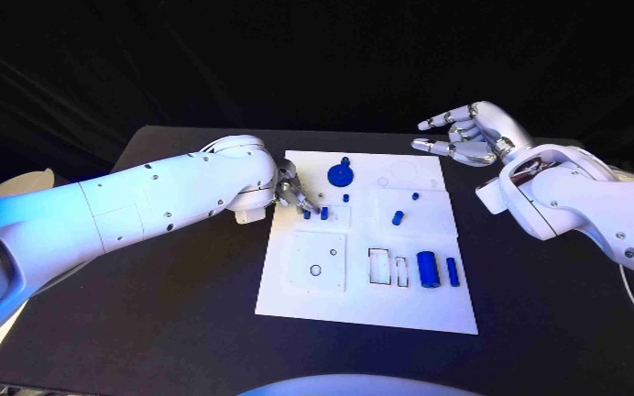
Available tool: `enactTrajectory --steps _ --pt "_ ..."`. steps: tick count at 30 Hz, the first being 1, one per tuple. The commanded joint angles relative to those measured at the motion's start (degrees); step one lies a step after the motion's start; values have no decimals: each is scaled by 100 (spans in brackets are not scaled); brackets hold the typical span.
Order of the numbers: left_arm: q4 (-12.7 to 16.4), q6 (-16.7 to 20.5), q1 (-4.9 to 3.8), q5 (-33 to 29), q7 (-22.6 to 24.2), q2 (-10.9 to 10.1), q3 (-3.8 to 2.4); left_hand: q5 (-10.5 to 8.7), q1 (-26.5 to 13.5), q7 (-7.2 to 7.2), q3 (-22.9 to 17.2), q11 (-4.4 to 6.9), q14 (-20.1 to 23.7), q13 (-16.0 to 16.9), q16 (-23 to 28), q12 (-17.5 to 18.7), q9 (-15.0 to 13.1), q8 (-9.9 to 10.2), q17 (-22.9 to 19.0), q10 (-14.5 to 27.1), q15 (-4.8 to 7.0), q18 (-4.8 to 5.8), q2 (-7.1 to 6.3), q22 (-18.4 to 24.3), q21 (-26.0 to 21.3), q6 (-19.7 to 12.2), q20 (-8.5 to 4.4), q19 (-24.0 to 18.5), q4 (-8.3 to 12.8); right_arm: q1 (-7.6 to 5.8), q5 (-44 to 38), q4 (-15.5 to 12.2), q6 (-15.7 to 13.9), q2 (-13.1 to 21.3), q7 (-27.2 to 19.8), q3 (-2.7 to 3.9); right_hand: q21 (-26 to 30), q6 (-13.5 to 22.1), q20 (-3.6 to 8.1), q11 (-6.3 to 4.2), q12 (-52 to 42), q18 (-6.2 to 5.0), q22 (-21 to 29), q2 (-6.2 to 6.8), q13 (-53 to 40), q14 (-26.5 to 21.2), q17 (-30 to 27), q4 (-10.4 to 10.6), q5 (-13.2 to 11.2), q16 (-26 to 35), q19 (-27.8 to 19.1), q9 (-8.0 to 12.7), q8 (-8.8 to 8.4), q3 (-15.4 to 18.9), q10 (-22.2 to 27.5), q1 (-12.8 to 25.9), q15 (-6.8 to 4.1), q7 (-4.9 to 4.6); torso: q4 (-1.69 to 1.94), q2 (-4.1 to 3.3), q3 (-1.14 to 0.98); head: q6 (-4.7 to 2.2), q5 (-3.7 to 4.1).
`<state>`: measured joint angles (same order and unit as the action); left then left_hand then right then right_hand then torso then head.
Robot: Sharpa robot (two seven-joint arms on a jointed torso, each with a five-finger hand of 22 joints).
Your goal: Assemble the parts on the task board
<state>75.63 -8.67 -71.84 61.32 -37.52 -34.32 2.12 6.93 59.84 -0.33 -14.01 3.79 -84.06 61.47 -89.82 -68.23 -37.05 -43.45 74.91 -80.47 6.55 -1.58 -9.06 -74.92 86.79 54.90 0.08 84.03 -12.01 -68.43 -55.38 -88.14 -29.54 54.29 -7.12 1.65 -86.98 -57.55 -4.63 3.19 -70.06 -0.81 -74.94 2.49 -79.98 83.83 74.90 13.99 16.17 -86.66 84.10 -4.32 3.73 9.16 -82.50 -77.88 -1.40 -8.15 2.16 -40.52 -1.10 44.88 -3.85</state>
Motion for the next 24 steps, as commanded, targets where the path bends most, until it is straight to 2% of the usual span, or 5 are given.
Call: enactTrajectory --steps 1,18,20,22,24 --pt "4 -127 59 -6 -89 -7 38 31 -36 14 164 11 -594 8 -18 -20 -11 -23 1509 -19 28 61 24 -1128 20 20 -55 461 -75 3 -21 -11 54 2 -38 1 33 -11 -26 -19 15 -51 -1000 -31 -52 486 944 -7 -35 20 293 -9 15 27 8 46 21 20 -1 -1 0 -2 -1" --pt "100 252 67 -135 -47 -110 21 34 70 16 835 11 -594 -52 -18 16 -31 -35 1509 12 35 42 191 -1062 -41 -24 -64 435 -428 3 -21 2 61 0 -39 1 33 -11 -26 -19 15 -51 -1000 -31 -52 486 944 -7 -35 20 293 -9 15 27 8 46 21 20 0 -2 3 -14 -3" --pt "131 514 67 -435 48 -149 14 44 99 61 909 -23 -594 -282 -18 216 -16 18 1509 160 16 -27 259 -787 -274 -149 -51 328 -446 3 -21 6 63 -3 -41 1 33 -11 -26 -19 15 -51 -1000 -31 -52 486 944 -7 -35 20 293 -9 15 27 8 46 21 20 -2 0 2 -14 -4" --pt "144 773 67 -802 232 -187 3 54 182 172 951 -127 -594 -1034 -18 872 48 156 1509 630 -48 -185 370 -127 -856 -439 -1 56 -451 3 -21 9 65 -5 -41 1 33 -11 -26 -19 15 -51 -1000 -31 -52 486 944 -7 -35 20 293 -9 15 27 8 46 21 20 0 2 2 -21 9" --pt "151 1008 66 -1062 452 -221 -10 57 286 264 957 -214 -571 -1477 27 1266 117 246 1443 950 -121 -289 434 335 -1290 -623 57 -134 -455 3 -21 13 66 -6 -42 1 33 -11 -26 -19 15 -51 -1000 -31 -52 486 944 -7 -35 20 293 -9 15 27 8 46 21 20 3 3 1 -21 15"
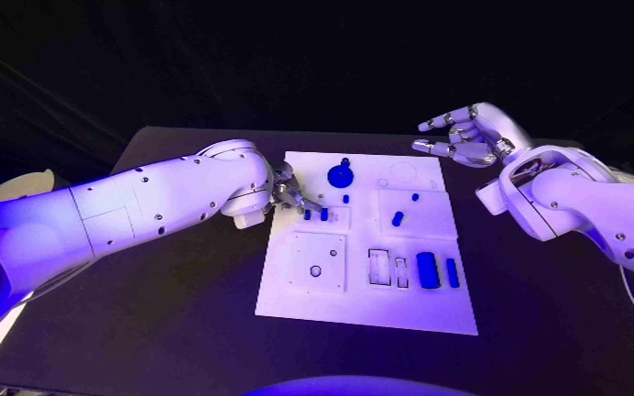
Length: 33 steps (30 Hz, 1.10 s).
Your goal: Assemble the parts on the task board
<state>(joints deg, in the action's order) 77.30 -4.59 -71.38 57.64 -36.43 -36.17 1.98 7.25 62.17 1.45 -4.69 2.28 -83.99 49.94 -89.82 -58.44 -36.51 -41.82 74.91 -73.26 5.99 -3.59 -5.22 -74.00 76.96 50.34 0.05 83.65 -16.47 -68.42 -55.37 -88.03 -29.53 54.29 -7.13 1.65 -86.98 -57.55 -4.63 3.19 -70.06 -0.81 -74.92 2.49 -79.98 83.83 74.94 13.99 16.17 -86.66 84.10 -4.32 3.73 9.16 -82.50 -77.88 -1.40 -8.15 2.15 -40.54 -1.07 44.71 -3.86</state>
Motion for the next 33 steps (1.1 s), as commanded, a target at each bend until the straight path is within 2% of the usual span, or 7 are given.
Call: enactTrajectory --steps 1,9,16,18,20,27,33 --pt "-12 712 20 -806 474 -51 -2 31 119 146 23 -111 -518 -709 145 626 111 147 1274 498 -101 -159 62 582 -630 -288 100 -234 -4 3 -21 5 65 -8 -42 1 33 -11 -26 -19 15 -51 -1002 -31 -52 486 940 -6 -35 20 293 -10 15 28 8 46 21 20 6 5 -4 -5 17" --pt "-38 1489 18 -1356 2010 -101 -21 47 309 556 313 -520 577 -1307 2220 1139 525 327 -1043 1608 -464 -670 -80 3471 -3713 -1028 452 -1457 -43 15 -20 28 69 -21 -47 1 33 -11 -26 -19 15 -51 -1002 -31 -52 486 940 -6 -35 20 293 -10 15 28 8 46 21 20 3 -1 -2 -30 43" --pt "-62 1670 17 -518 3132 -45 -23 19 1312 803 206 -761 1648 -1883 4215 1751 968 548 -3029 2478 -698 -677 -14 4063 -4541 -1385 673 -1616 247 27 -19 40 70 -33 -46 1 33 -10 -25 -19 1 -51 -1002 -36 -57 488 947 -1 -33 16 294 -10 14 38 2 54 21 20 -9 -3 -4 -60 68" --pt "-77 1581 17 -21 3184 -3 -22 120 2399 741 -379 -710 1652 -2188 4267 2167 1190 809 -3091 2760 -624 -708 215 4112 -4588 -1521 586 -1558 764 29 -19 43 72 -39 -45 1 33 -10 -25 -19 1 -51 -1002 -36 -57 488 947 -1 -33 16 294 -10 14 38 2 54 21 20 -14 -3 -4 -63 77" --pt "-97 1531 18 394 3212 50 -16 46 2704 773 -784 -735 1452 -2622 4109 2612 1539 1169 -3012 2627 -578 -637 65 4051 -4475 -1330 542 -1395 928 30 -19 46 73 -42 -44 1 32 -10 -25 -19 -2 -51 -1004 -38 -58 489 950 0 -31 14 294 -10 14 39 1 55 21 20 -11 -2 0 -77 106" --pt "-236 1482 20 1629 3348 324 31 3 2314 683 -1469 -682 268 -3681 2135 3357 2524 2098 -1263 1825 -572 -646 -614 3591 -3856 -210 513 -771 974 38 -19 55 79 -67 -44 1 31 -10 -25 -19 -6 -50 -1006 -40 -59 489 953 0 -31 13 296 -10 14 39 -1 55 21 20 -3 -5 4 -115 161" --pt "-466 1417 23 2325 3373 592 70 -4 2025 618 -1297 -620 -247 -4008 944 3547 2818 2432 21 1512 -517 -344 -727 1846 -2036 144 461 -72 958 45 -19 62 86 -93 -44 1 27 -10 -25 -19 -14 -48 -1012 -43 -62 489 952 -1 -29 14 300 -10 14 39 -4 53 20 21 -6 -7 -3 -136 162"
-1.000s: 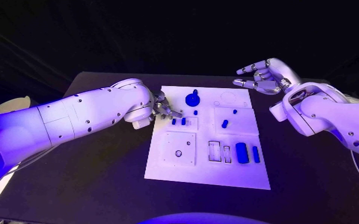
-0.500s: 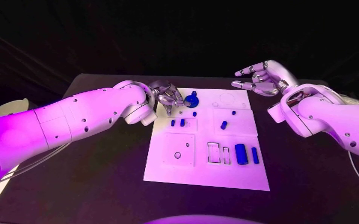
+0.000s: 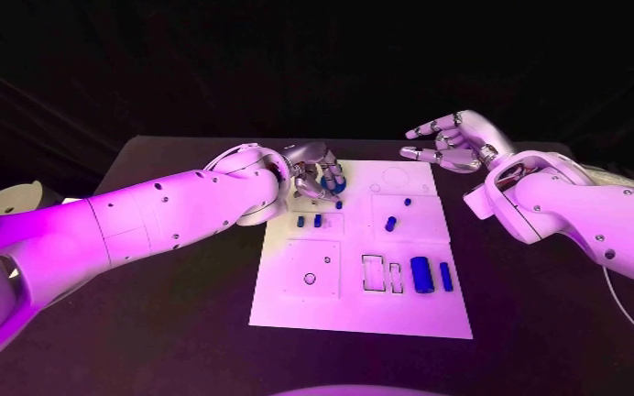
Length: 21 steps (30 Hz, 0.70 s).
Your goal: Assemble the parts on the task board
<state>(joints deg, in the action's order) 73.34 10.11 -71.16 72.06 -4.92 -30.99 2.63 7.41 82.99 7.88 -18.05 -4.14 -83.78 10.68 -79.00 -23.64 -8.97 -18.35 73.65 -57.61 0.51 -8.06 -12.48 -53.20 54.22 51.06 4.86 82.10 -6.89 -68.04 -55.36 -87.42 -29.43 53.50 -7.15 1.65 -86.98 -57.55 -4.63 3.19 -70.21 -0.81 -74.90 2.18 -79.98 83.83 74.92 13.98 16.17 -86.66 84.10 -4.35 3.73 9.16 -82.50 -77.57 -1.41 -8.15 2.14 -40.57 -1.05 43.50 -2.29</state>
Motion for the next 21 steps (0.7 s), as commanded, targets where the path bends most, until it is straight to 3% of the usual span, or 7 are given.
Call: enactTrajectory --steps 1,5,14,21 --pt "-104 -85 4 956 221 109 9 -20 -62 -67 47 44 -276 -148 -160 151 112 167 158 -26 73 101 -3 -282 287 70 -48 97 14 7 -20 3 77 -18 -41 1 27 -10 -25 -19 1 -48 -1014 -12 -62 489 954 0 -29 14 299 -7 14 40 -4 22 20 21 -7 -7 -4 -16 5" --pt "-243 -228 20 1136 190 237 18 -17 -67 -113 33 75 -313 -340 -186 380 213 335 140 -170 145 141 30 -506 514 289 -125 194 57 9 -20 7 79 -27 -42 1 27 -10 -25 -19 1 -48 -1014 -12 -62 489 954 0 -29 14 299 -7 14 40 -4 22 20 21 -11 -14 -1 -28 12" --pt "-420 -396 50 1290 120 396 25 -21 -111 -98 -21 67 -320 -539 -142 653 312 518 -3 -430 116 167 61 -621 621 561 -110 260 94 10 -20 0 83 -33 -49 1 27 -10 -25 -19 1 -48 -1014 -12 -62 489 954 0 -29 14 299 -7 14 40 -4 22 20 21 -11 -9 -11 -9 13" --pt "-438 -532 54 1308 41 441 26 -25 -113 -108 -57 75 -326 -610 -156 772 343 585 -20 -551 120 161 90 -613 607 681 -110 272 120 10 -20 -7 80 -37 -55 1 27 -10 -25 -19 1 -48 -1014 -12 -62 489 954 0 -29 14 299 -7 14 40 -4 22 20 21 -2 -1 -5 -5 17"
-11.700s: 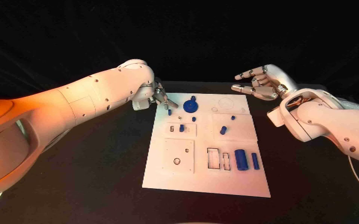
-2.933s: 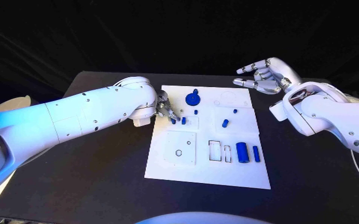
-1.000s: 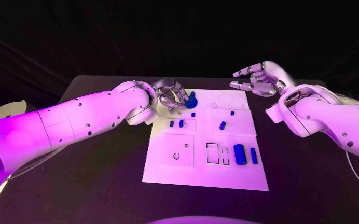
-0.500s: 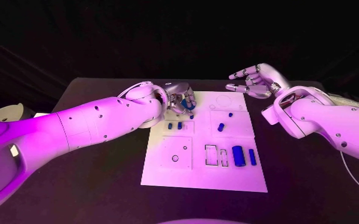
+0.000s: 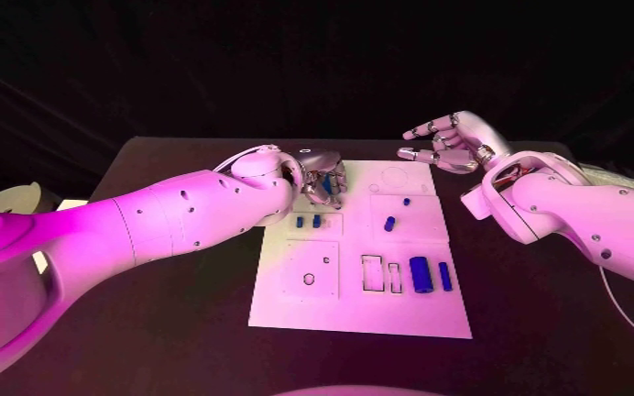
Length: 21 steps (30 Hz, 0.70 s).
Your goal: Assemble the parts on the task board
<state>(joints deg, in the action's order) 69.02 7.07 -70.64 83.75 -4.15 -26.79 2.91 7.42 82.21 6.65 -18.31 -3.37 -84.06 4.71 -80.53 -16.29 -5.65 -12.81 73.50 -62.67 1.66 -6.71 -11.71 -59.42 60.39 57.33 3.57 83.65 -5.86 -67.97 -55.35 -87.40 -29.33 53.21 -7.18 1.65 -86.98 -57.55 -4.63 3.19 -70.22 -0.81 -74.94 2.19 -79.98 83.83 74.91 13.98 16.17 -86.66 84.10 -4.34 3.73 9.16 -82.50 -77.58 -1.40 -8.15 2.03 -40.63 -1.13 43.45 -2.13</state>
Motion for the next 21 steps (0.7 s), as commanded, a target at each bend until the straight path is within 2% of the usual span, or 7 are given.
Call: enactTrajectory --steps 1,4,11,15,21 --pt "-9 -249 2 139 -62 26 -2 -25 -32 16 -42 -2 -298 -27 -6 61 17 46 -7 -63 5 26 20 9 -11 70 19 119 23 3 -21 -11 69 -9 -53 1 27 -10 -25 -19 2 -48 -1010 -13 -62 489 955 0 -29 14 299 -8 14 40 -4 23 20 21 11 4 4 -4 -2" --pt "-34 -317 4 141 -142 51 -1 -21 -6 16 -88 0 -298 -51 -10 110 30 76 -16 -109 3 26 52 4 -10 109 19 121 45 3 -21 -15 69 -9 -55 1 27 -10 -25 -19 2 -48 -1010 -13 -62 489 955 0 -29 14 299 -8 14 40 -4 23 20 21 17 7 3 -3 -1" --pt "-113 -394 31 169 -239 116 0 -17 60 15 -221 5 -300 -87 -33 209 54 135 -10 -213 4 31 114 -28 12 196 20 127 110 3 -21 -18 73 -17 -60 1 26 -11 -25 -20 -8 -48 -1011 -24 -65 490 958 -4 -25 12 300 -8 15 40 -9 15 20 21 3 0 8 -2 -9" --pt "-143 -434 65 181 -257 143 0 -21 63 10 -273 11 -301 -92 -44 247 63 159 -6 -266 9 37 125 -65 43 236 17 130 134 3 -21 -17 72 -23 -66 1 26 -11 -25 -20 -8 -48 -1011 -24 -65 490 958 -4 -25 12 300 -8 15 40 -9 15 20 21 3 4 2 -6 19" --pt "-202 -429 113 186 -249 190 -1 -22 54 7 -318 16 -300 -92 -49 281 71 180 -11 -317 10 37 138 -70 42 277 16 128 151 3 -21 -19 76 -32 -68 1 24 -11 -25 -20 -9 -47 -1014 -27 -65 491 959 -5 -25 12 302 -9 15 40 -9 12 20 22 8 -2 4 1 6"
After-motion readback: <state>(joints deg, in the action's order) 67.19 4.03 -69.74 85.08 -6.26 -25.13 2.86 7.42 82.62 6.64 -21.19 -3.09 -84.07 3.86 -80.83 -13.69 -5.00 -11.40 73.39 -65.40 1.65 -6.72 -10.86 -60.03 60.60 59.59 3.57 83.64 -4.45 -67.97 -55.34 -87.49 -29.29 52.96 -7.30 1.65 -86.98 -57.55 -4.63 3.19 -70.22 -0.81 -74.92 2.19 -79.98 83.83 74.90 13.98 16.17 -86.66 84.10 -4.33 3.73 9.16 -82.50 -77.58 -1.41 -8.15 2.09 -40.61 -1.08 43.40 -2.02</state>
